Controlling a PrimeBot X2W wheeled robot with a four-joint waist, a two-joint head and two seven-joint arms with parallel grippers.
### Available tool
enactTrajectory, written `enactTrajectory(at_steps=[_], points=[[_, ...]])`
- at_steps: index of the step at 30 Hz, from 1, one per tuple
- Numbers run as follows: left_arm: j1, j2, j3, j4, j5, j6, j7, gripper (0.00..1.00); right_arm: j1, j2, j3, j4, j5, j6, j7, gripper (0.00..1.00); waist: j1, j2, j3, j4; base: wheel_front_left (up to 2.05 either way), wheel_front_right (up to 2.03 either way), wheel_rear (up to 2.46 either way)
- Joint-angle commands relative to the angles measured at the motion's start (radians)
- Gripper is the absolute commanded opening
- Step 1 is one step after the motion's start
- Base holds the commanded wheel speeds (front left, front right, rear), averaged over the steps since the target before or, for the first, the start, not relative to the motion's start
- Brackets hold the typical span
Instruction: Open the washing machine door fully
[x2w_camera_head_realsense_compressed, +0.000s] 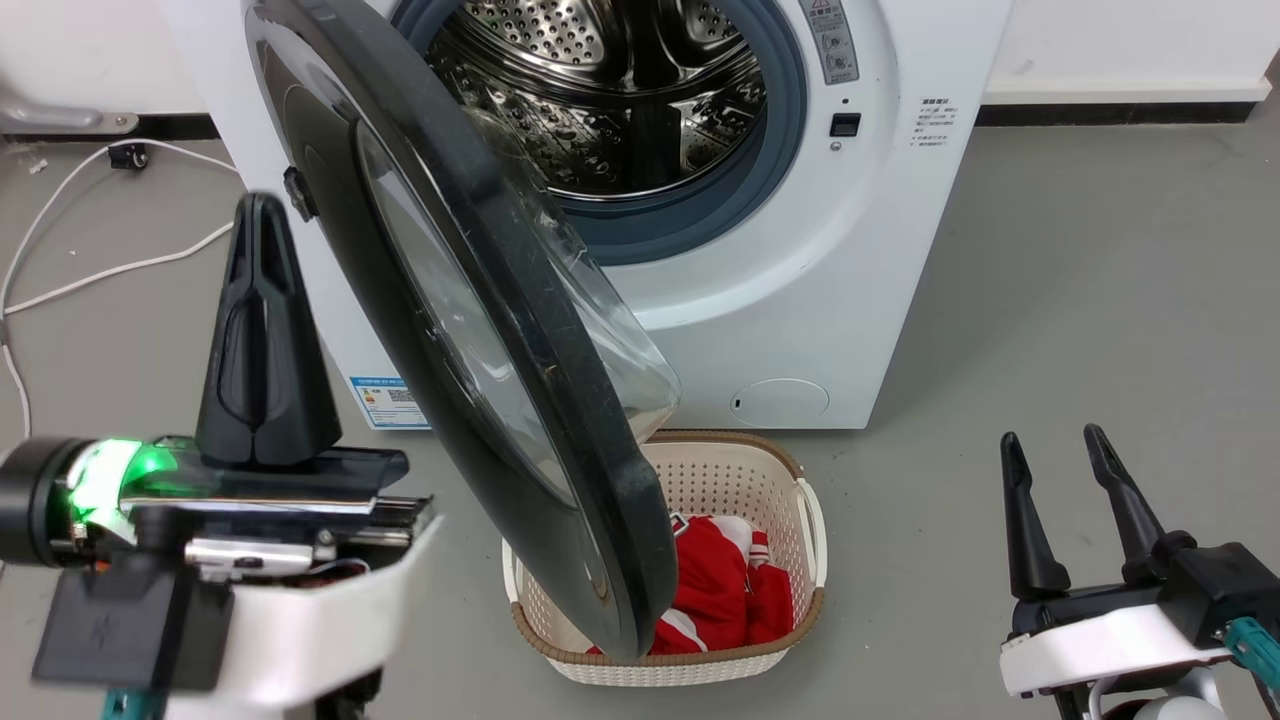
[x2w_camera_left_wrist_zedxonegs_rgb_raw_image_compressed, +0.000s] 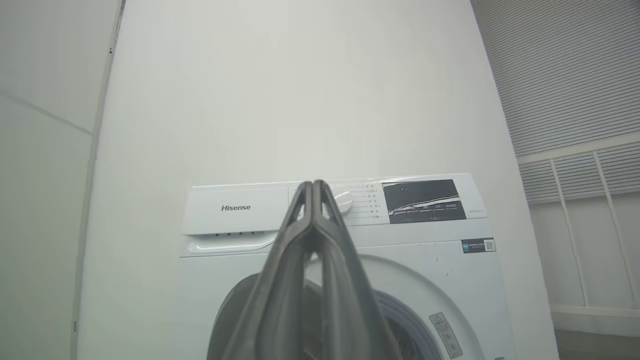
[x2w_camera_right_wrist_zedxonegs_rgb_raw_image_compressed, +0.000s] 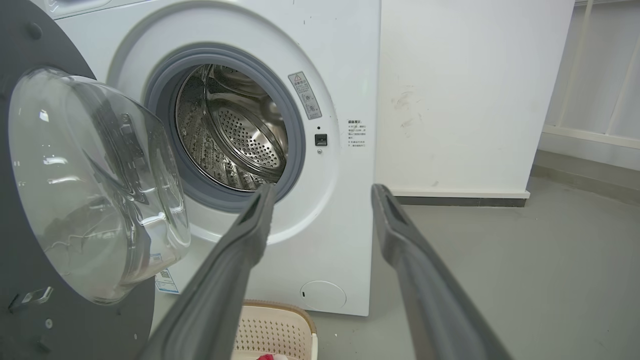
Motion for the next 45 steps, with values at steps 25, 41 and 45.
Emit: enactTrajectory(at_steps=[25, 41, 45], points=[[0.207, 0.033, -0.486, 0.336, -0.114, -0.12, 0.011, 0.0, 0.011, 0.004, 0.018, 0.028, 0.03, -0.001, -0.002, 1.0, 0.0, 0.0, -0.012, -0.003, 0.0, 0.0, 0.0], [0.085, 0.006, -0.423, 0.529, -0.183, -0.054, -0.004, 0.0, -0.008, 0.004, 0.03, 0.046, 0.042, -0.001, -0.002, 1.0, 0.0, 0.0, 0.002, -0.026, 0.0, 0.0, 0.0], [0.083, 0.006, -0.412, 0.543, -0.195, -0.042, -0.001, 0.0, -0.005, 0.004, 0.03, 0.047, 0.046, -0.001, -0.002, 1.0, 0.0, 0.0, 0.003, -0.03, 0.0, 0.0, 0.0]])
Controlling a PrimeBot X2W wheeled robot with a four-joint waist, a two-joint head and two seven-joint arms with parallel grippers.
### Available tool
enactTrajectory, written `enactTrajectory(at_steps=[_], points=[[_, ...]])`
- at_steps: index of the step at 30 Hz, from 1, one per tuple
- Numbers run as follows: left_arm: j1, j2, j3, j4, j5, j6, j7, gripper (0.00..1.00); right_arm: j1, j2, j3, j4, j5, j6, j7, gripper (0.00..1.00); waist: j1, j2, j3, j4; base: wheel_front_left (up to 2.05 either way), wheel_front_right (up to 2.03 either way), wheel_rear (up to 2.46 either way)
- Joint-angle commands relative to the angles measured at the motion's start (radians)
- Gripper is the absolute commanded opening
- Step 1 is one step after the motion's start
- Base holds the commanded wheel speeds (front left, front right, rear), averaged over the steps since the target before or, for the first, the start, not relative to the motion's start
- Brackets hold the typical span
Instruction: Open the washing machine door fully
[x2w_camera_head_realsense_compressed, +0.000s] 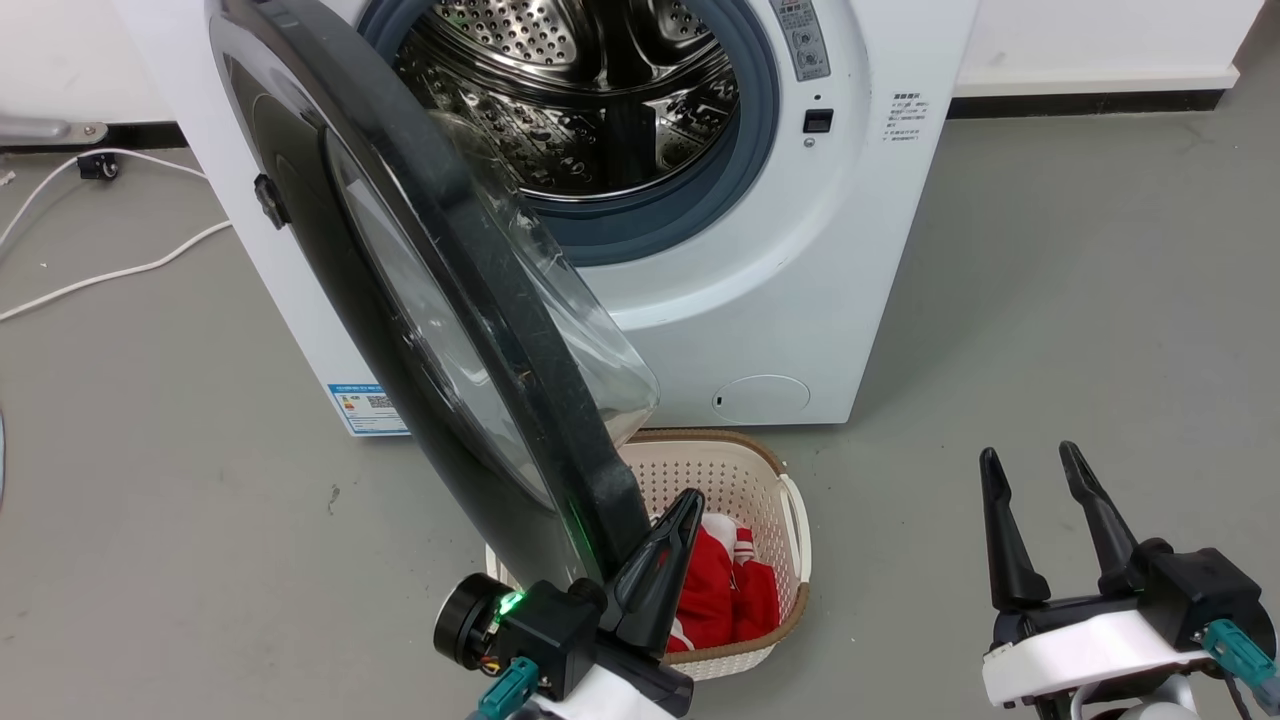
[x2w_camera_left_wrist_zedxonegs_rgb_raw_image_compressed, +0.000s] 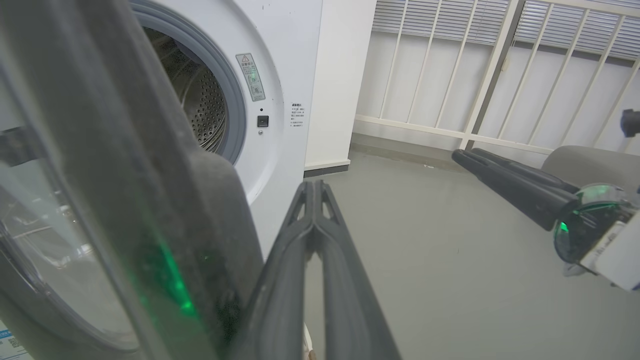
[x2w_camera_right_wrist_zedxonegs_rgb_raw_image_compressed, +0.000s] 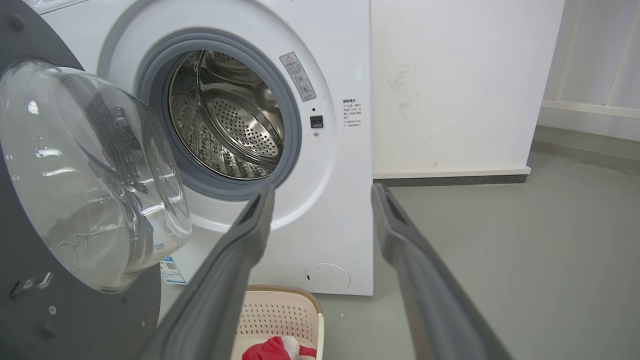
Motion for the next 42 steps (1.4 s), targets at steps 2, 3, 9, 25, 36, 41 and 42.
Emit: enactTrajectory(at_steps=[2, 3, 9, 25, 36, 41, 42], points=[[-0.006, 0.006, 0.015, 0.01, -0.005, 0.012, -0.001, 0.0, -0.006, 0.003, 0.0, 0.002, 0.003, 0.0, -0.002, 1.0, 0.0, -0.0001, 0.0, 0.0, 0.0, 0.0, 0.0], [-0.001, 0.006, 0.019, 0.01, -0.005, 0.016, -0.001, 0.0, -0.008, 0.003, 0.001, 0.003, 0.004, 0.0, -0.002, 1.0, 0.0, -0.0001, 0.0, 0.0, 0.0, 0.0, 0.0], [0.051, 0.011, 0.041, -0.011, 0.01, 0.048, -0.001, 0.0, -0.004, 0.003, 0.002, 0.003, 0.014, 0.0, -0.002, 1.0, 0.0, -0.0001, -0.002, 0.01, 0.0, 0.0, 0.0], [0.194, 0.027, 0.051, -0.131, 0.048, 0.108, -0.002, 0.0, 0.014, 0.003, -0.01, -0.009, 0.012, 0.0, -0.002, 1.0, 0.0, -0.0001, 0.004, 0.216, 0.0, 0.0, 0.0], [0.208, 0.04, 0.135, -0.155, 0.034, 0.154, -0.002, 0.0, 0.003, 0.003, 0.0, -0.009, 0.026, 0.0, -0.002, 1.0, 0.0, -0.0001, 0.005, 0.347, 0.0, 0.0, 0.0], [0.189, 0.066, 0.224, -0.139, -0.001, 0.17, -0.002, 0.0, 0.0, 0.003, 0.008, -0.004, 0.029, 0.0, -0.002, 1.0, 0.0, -0.0001, 0.012, 0.363, 0.0, 0.0, 0.0], [0.179, 0.073, 0.243, -0.133, -0.006, 0.17, -0.002, 0.0, -0.003, 0.003, 0.009, -0.004, 0.029, 0.0, -0.002, 1.0, 0.0, -0.0001, 0.014, 0.364, 0.0, 0.0, 0.0]])
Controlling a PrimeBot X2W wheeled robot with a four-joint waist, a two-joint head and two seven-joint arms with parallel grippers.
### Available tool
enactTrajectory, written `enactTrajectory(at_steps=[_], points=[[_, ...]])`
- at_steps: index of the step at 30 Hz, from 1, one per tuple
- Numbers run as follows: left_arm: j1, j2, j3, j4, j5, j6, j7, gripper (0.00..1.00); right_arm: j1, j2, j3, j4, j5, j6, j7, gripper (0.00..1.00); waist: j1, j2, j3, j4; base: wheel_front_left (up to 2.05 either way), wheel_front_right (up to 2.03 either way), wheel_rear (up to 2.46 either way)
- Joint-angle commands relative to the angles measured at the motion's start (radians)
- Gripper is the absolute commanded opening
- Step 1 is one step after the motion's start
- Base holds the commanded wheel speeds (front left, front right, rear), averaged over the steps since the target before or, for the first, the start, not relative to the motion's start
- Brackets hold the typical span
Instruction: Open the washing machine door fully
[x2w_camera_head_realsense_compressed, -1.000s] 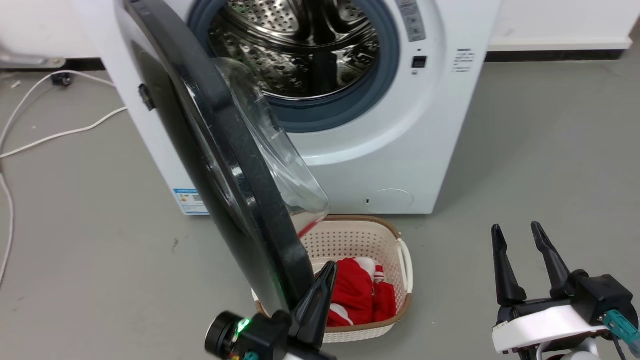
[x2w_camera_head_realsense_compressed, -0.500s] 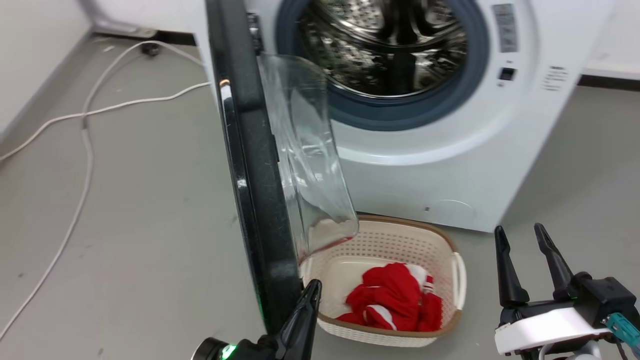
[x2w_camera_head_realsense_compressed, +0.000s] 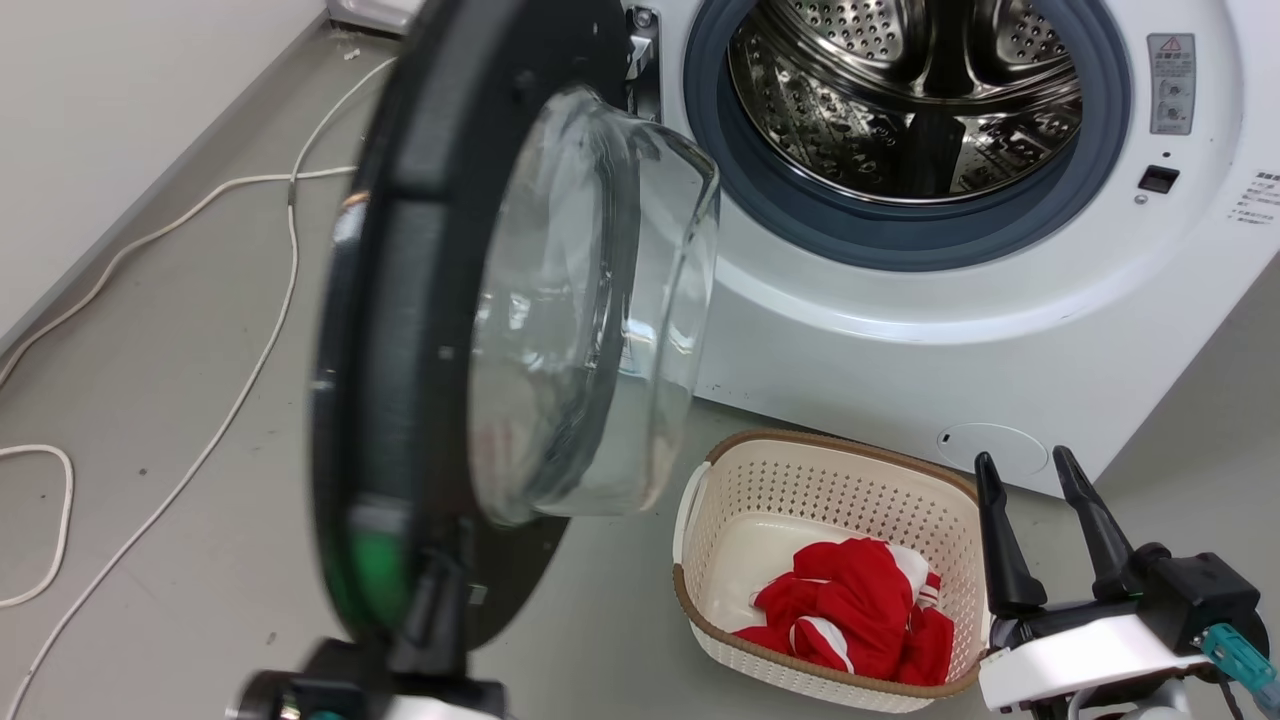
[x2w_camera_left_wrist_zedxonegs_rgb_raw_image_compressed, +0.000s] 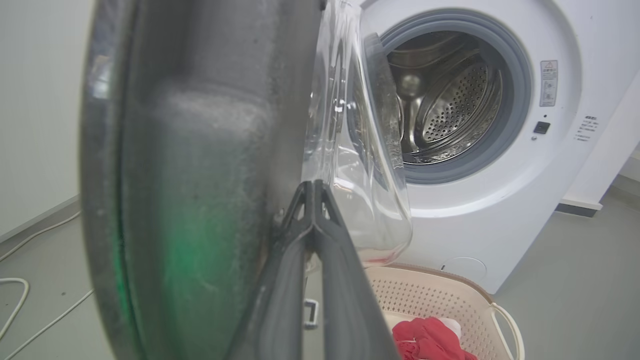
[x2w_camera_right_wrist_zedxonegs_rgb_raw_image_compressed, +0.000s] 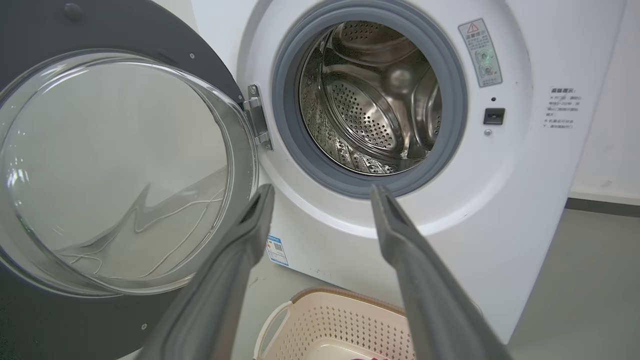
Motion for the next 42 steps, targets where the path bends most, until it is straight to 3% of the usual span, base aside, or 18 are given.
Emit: enactTrajectory(at_steps=[1, 14, 22, 31, 41, 42], points=[[-0.023, 0.013, 0.028, 0.009, -0.011, 0.007, -0.002, 0.0, -0.014, 0.002, 0.002, 0.0, 0.004, -0.001, -0.002, 1.0, -0.0001, 0.0, 0.003, 0.0, 0.0, 0.0, 0.0], [-0.182, 0.124, 0.304, 0.18, -0.096, -0.003, -0.002, 0.0, -0.029, 0.002, 0.006, 0.0, 0.006, -0.001, -0.002, 1.0, -0.0001, 0.0, 0.033, -0.053, 0.0, 0.0, 0.0], [-0.238, 0.138, 0.436, 0.252, -0.081, -0.027, -0.002, 0.0, -0.037, 0.002, 0.013, 0.002, 0.005, -0.001, -0.002, 1.0, -0.0001, 0.0, 0.048, -0.085, 0.0, 0.0, 0.0], [-0.216, 0.097, 0.512, 0.251, -0.041, -0.068, -0.002, 0.0, -0.042, 0.002, 0.018, 0.009, 0.001, -0.001, -0.002, 1.0, -0.0001, 0.0, 0.046, -0.107, 0.0, 0.0, 0.0], [-0.034, -0.033, 0.469, 0.114, 0.032, -0.105, -0.002, 0.0, -0.014, 0.002, 0.014, 0.013, 0.007, -0.001, -0.002, 1.0, -0.0001, 0.0, -0.006, -0.127, 0.0, 0.0, 0.0], [-0.021, -0.04, 0.458, 0.101, 0.039, -0.109, -0.002, 0.11, -0.013, 0.002, 0.015, 0.013, 0.007, -0.001, -0.002, 1.0, -0.0001, 0.0, -0.011, -0.128, 0.0, 0.0, 0.0]])
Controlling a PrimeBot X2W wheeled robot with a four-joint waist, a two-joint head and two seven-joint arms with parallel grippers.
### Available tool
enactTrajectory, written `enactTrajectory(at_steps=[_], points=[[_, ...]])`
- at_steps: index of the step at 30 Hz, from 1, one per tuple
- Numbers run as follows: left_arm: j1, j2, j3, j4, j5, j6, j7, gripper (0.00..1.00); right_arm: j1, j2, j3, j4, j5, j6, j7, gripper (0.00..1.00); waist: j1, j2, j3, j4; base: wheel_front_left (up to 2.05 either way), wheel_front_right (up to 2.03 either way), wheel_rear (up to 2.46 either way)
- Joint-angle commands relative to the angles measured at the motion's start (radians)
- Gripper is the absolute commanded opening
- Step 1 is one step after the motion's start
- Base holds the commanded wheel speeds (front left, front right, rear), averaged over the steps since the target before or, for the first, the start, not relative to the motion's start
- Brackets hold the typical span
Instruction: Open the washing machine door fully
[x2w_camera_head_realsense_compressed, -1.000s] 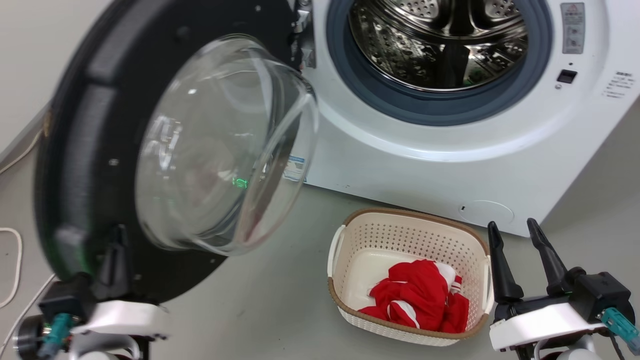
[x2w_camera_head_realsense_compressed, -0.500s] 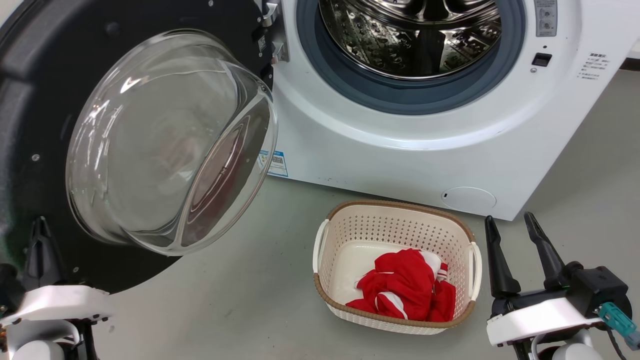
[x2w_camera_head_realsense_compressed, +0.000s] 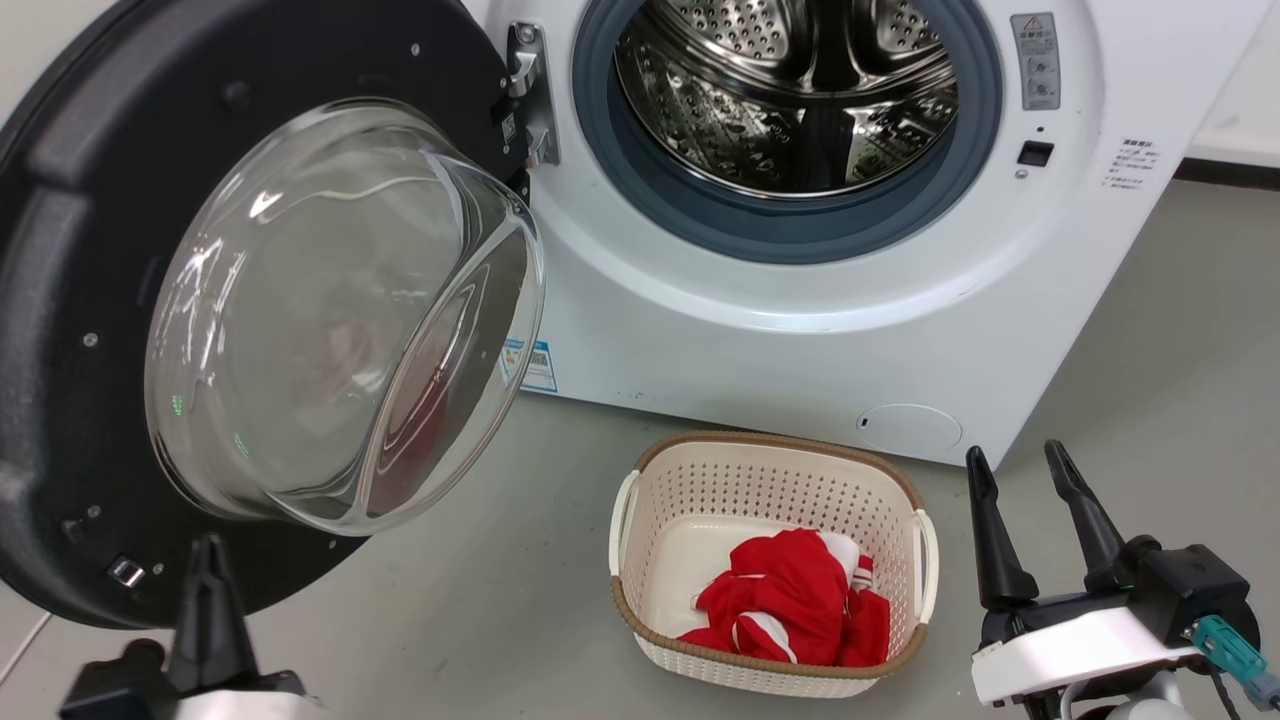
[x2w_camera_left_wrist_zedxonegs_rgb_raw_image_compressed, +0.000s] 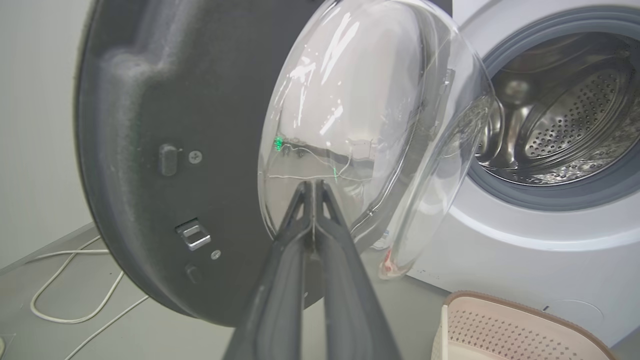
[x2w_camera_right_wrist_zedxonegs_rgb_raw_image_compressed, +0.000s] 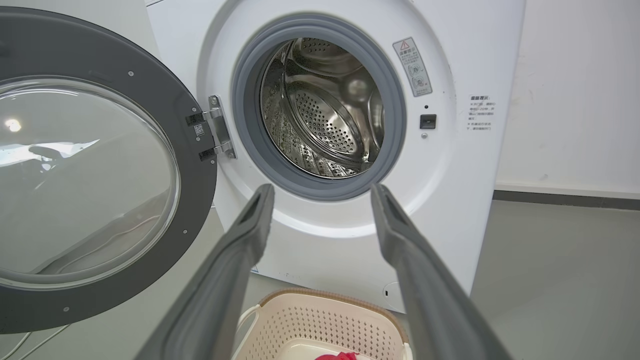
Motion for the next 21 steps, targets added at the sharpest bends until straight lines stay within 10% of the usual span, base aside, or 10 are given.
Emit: enactTrajectory(at_steps=[1, 2, 21], points=[[0.029, -0.012, -0.03, -0.033, 0.016, -0.009, -0.003, 0.89, 0.01, 0.002, 0.0, -0.003, 0.003, -0.001, -0.002, 1.0, 0.0, -0.0001, -0.013, -0.005, 0.0, 0.0, 0.0], [0.04, -0.016, -0.044, -0.042, 0.024, -0.012, -0.003, 1.0, 0.013, 0.002, 0.0, -0.003, 0.0, -0.001, -0.002, 1.0, 0.0, -0.0001, -0.016, -0.007, 0.0, 0.0, 0.0], [-0.067, -0.028, -0.249, -0.016, 0.08, -0.032, -0.002, 1.0, 0.022, 0.002, 0.011, -0.025, -0.043, -0.001, 0.016, 1.0, 0.0, -0.0001, -0.042, -0.161, 0.0, 0.0, 0.0]])
